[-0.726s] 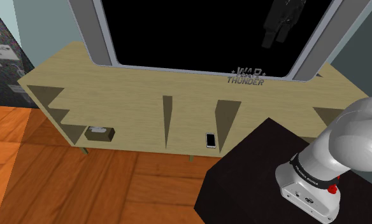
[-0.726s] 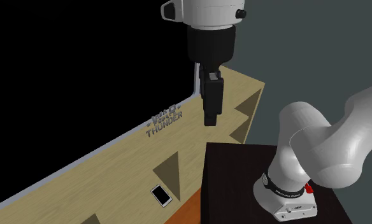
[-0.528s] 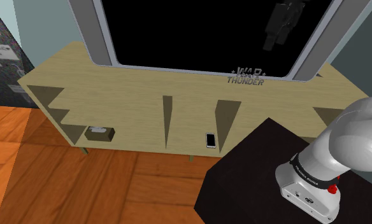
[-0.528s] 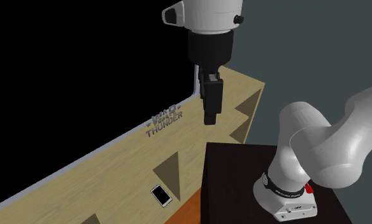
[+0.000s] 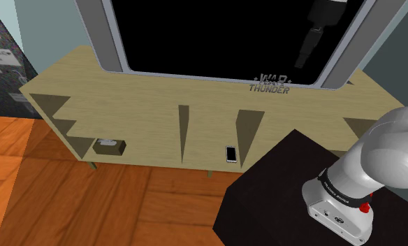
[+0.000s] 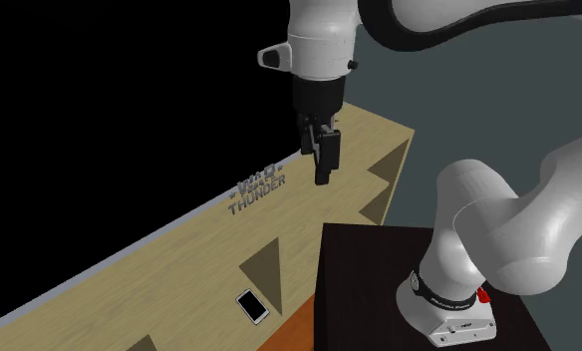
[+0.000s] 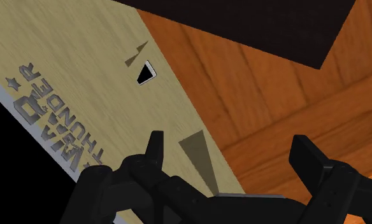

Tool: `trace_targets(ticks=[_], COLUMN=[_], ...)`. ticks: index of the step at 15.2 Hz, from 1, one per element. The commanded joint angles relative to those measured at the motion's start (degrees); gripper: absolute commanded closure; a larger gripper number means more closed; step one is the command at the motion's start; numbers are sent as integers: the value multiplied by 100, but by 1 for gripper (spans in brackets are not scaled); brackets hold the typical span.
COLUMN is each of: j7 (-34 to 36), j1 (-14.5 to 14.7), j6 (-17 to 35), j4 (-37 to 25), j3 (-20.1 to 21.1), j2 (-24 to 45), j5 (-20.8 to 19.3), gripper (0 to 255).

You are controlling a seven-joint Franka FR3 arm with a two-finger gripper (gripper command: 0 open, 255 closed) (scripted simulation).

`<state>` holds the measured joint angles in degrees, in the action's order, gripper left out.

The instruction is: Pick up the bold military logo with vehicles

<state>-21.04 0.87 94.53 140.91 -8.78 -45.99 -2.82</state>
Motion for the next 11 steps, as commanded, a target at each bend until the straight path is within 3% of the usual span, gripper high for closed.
trace_targets(ticks=[1, 11], j7=[-526, -2998], j1=[2, 283], j6=[308, 1932], j4=[131, 146], j3=[-317, -1918], j2=[107, 1395], j5=[-201, -713], gripper=[0, 0])
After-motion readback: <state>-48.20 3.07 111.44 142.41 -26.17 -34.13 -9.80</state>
